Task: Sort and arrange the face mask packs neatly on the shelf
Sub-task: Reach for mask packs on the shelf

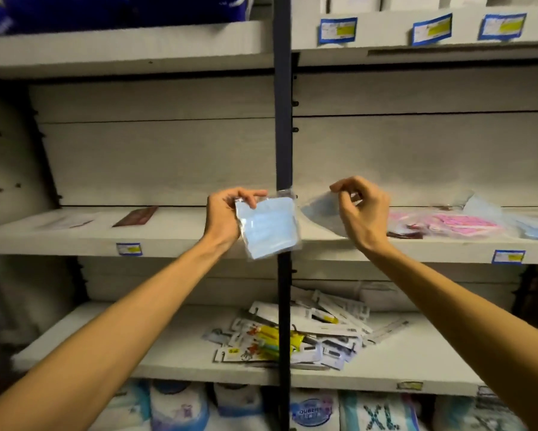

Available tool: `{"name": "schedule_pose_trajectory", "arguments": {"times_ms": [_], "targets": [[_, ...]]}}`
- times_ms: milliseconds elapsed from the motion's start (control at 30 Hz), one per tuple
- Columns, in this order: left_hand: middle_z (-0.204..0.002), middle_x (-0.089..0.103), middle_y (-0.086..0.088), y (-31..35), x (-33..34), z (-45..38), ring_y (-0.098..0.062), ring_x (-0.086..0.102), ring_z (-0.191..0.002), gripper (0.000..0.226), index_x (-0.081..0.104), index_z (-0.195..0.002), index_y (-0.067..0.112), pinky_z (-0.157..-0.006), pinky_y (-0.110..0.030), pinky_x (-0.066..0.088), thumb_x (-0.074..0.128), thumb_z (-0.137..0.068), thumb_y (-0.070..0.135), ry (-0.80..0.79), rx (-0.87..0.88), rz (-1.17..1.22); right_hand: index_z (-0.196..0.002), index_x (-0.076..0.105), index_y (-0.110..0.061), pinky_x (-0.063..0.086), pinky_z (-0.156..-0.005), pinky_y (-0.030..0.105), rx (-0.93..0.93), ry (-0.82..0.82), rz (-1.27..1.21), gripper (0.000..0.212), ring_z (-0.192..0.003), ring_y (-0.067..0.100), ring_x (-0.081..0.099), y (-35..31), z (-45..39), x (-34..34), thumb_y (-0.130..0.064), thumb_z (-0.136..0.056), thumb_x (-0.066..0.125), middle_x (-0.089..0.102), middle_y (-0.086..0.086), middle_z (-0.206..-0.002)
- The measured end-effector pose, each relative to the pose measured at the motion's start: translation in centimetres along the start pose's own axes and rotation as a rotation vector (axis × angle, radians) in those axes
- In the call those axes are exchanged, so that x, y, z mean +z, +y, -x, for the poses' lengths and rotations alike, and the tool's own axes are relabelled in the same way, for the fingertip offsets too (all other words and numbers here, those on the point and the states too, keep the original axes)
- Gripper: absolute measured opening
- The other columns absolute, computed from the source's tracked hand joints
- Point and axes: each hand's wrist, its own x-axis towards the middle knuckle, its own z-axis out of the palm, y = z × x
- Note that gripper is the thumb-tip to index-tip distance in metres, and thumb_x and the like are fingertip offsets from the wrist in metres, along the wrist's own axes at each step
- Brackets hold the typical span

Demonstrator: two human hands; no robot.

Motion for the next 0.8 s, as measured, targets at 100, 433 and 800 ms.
{"name": "schedule_pose_trajectory", "arguments": {"times_ms": [100, 433, 800], "targets": [[-0.098, 0.07, -0.023, 1.8, -5.7, 0.7, -0.032, 0.067, -0.097, 0.035, 0.054, -0.062, 0.004, -0.096, -0.042, 0.051, 0.034, -0.086, -0.012, 0.186, -0.01, 0.011, -0.095, 0.069, -0.021, 0.055, -0.068, 0.019, -0.052, -0.087, -0.063, 0.013, -0.082, 0.005, 0.064, -4.3, 0.7, 4.2, -0.018, -0.09, 0.058, 0.069, -0.009, -0.09], [-0.099, 0.076, -0.008, 3.2, -22.5, 0.3, -0.002, 0.07, -0.087, 0.025, 0.065, -0.069, 0.0, -0.072, -0.016, 0.055, 0.055, -0.082, -0.02, 0.454, 0.0, -0.428, -0.111, 0.071, -0.011, 0.06, -0.085, 0.038, 0.126, -0.309, -0.337, 0.033, -0.091, 0.012, 0.07, -10.5, 1.3, 18.8, 0.003, -0.086, 0.055, 0.075, -0.002, -0.097], [-0.105, 0.075, -0.006, 2.4, -33.9, -9.8, -0.013, 0.069, -0.099, 0.028, 0.075, -0.08, 0.005, -0.092, -0.033, 0.058, 0.057, -0.088, -0.016, 0.562, -0.011, -0.431, -0.086, 0.07, -0.027, 0.061, -0.079, 0.036, 0.255, -0.134, -0.355, 0.031, -0.076, -0.001, 0.069, -9.2, -5.3, 35.2, -0.005, -0.071, 0.055, 0.071, -0.019, -0.078]]}}
